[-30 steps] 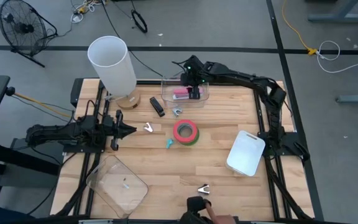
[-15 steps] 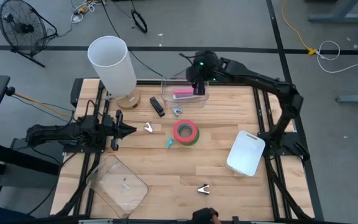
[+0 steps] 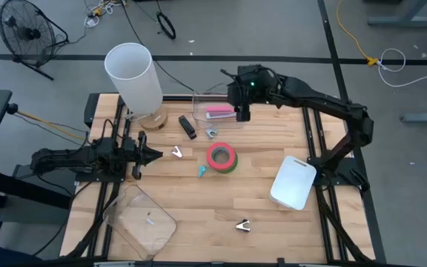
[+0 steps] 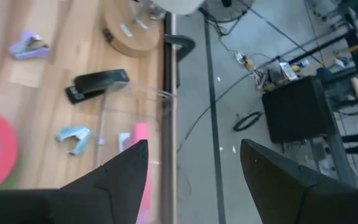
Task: Pick and place Stapler, Stapler remover, tape
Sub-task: Put the gray staple remover into the white bin
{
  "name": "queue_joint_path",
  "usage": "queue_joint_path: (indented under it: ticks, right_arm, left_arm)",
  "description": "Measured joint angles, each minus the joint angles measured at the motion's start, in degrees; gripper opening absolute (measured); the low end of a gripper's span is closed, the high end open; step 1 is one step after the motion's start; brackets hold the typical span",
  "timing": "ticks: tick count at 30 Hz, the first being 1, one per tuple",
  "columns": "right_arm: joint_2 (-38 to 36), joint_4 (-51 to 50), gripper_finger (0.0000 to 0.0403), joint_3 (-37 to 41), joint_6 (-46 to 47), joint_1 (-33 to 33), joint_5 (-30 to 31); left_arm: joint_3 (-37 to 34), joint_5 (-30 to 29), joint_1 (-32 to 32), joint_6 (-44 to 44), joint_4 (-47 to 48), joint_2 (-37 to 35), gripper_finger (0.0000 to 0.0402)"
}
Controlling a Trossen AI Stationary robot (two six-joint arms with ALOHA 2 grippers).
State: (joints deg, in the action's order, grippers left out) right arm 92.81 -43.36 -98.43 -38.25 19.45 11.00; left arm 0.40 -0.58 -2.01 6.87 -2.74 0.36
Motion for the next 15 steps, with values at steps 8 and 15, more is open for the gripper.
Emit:
queue_joint_path:
  ticks: [8, 15]
  right_arm:
    - [0.0, -2.5, 0.0254, 0.0, 0.0, -4.7, 0.2]
    - [0.0, -3.4, 0.0254, 0.0, 0.4, -9.6, 0.0]
  left_arm:
    - [0.0, 0.0, 0.0, 0.0, 0.0, 0.0, 0.003]
    - [0.0, 0.0, 0.0, 0.0, 0.0, 0.0, 0.003]
